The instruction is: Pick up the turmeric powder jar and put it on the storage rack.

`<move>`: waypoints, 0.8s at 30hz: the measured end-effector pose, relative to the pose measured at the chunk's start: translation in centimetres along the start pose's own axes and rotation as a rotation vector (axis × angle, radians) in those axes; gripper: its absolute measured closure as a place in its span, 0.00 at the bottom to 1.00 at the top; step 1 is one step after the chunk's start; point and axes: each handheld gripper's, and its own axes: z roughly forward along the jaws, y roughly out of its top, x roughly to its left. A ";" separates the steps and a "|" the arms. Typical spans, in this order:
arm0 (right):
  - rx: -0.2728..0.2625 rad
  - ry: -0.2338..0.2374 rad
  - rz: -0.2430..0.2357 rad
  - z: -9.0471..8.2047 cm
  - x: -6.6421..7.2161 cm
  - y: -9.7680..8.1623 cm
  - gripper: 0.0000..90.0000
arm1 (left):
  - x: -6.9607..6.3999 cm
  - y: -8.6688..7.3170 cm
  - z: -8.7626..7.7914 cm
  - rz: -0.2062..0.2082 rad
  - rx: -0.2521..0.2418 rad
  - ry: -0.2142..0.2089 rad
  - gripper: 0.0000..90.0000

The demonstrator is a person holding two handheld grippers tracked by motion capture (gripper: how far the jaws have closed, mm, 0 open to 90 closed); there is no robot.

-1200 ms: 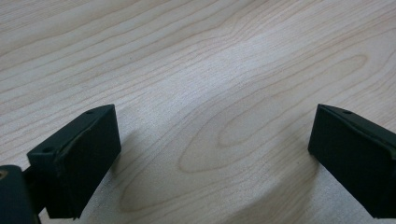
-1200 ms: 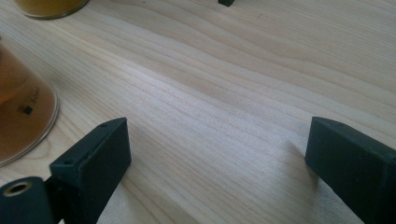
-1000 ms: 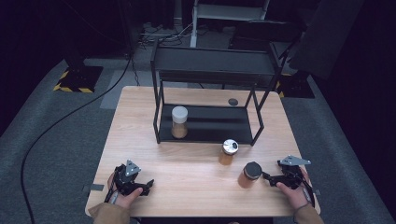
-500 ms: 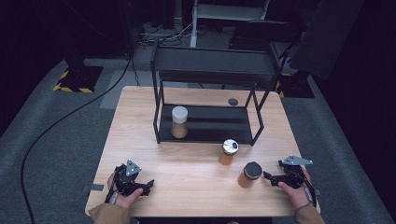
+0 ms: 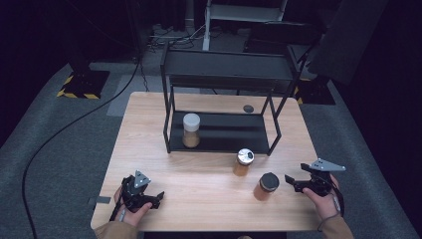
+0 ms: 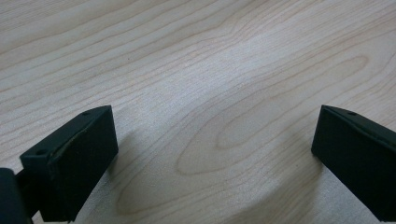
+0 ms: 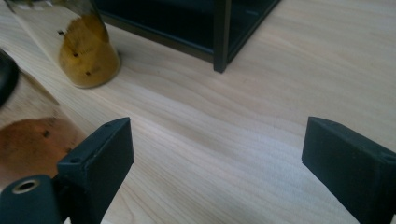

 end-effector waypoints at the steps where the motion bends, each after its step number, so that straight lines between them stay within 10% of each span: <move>1: -0.003 0.002 -0.001 -0.1 0.1 0.2 0.10 | 0.0 0.0 0.0 0.000 -0.001 0.000 0.00; 24: -0.064 0.056 -0.074 -0.3 1.8 4.6 0.12 | 0.0 0.0 0.0 0.000 0.000 -0.001 0.00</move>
